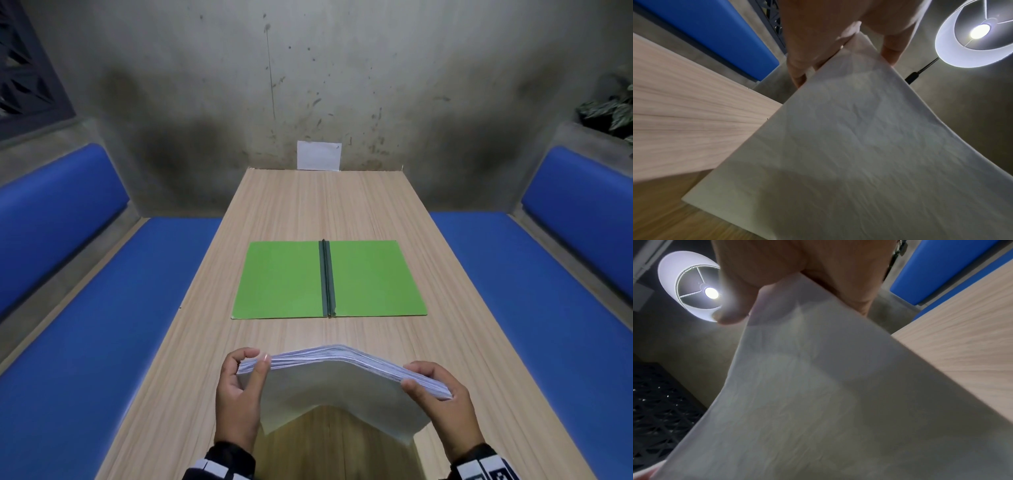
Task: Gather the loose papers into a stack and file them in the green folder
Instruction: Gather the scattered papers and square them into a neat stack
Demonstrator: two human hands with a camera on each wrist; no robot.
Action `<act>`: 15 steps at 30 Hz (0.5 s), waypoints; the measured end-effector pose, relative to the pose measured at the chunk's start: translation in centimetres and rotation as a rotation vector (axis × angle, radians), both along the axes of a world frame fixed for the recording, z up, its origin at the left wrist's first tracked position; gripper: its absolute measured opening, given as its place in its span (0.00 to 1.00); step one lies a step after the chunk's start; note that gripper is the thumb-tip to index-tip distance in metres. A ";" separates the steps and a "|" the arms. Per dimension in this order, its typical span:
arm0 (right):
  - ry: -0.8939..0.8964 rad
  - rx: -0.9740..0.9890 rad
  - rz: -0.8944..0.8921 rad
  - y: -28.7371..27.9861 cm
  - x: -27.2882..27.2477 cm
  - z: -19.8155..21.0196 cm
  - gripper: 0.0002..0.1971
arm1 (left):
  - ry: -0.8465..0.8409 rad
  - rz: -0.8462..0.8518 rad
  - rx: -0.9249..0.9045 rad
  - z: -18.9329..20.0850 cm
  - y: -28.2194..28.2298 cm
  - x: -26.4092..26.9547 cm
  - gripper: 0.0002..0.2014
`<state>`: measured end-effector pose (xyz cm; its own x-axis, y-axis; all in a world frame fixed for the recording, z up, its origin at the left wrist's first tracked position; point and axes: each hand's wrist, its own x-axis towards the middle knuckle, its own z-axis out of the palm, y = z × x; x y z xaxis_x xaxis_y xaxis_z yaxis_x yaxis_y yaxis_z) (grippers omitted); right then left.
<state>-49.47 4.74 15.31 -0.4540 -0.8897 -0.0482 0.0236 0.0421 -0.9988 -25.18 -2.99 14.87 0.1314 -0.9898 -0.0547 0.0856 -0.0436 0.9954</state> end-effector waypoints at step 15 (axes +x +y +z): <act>-0.073 0.141 -0.035 -0.5 -0.2 -1.1 0.42 | -0.146 -0.199 0.118 -3.4 -0.1 0.9 0.43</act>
